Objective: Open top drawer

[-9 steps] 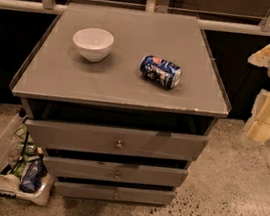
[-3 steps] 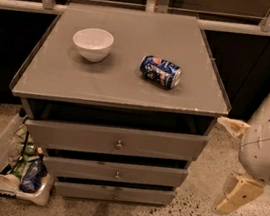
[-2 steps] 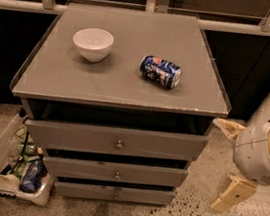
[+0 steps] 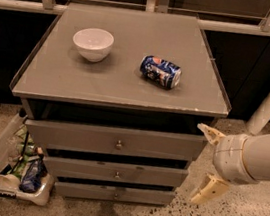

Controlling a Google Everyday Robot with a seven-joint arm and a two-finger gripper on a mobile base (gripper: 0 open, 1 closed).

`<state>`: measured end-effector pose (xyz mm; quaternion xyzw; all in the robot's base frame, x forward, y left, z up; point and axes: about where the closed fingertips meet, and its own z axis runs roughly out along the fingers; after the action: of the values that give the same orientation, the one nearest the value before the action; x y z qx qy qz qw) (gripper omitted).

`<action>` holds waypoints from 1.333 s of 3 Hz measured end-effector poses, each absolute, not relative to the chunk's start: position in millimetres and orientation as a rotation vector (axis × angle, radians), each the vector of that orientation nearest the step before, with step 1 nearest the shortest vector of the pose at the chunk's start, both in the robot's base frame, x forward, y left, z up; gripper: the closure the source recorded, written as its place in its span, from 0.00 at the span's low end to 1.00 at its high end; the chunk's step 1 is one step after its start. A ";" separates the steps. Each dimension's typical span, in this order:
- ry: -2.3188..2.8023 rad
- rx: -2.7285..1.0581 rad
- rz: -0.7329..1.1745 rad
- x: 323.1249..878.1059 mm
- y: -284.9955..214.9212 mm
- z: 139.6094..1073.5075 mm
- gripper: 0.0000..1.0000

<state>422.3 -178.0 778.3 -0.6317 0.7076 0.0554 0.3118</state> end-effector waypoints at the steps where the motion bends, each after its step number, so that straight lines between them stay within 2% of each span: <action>1: 1.867 -1.667 0.146 422.3 -178.0 778.3 0.00; 4: 1.872 -1.671 0.107 468.6 -163.9 728.5 0.00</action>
Offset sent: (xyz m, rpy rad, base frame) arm 0.0209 0.0094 -0.0260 -0.0437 -0.0224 -0.0023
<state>468.6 -163.9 728.5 -0.6326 0.7086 0.0407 0.3099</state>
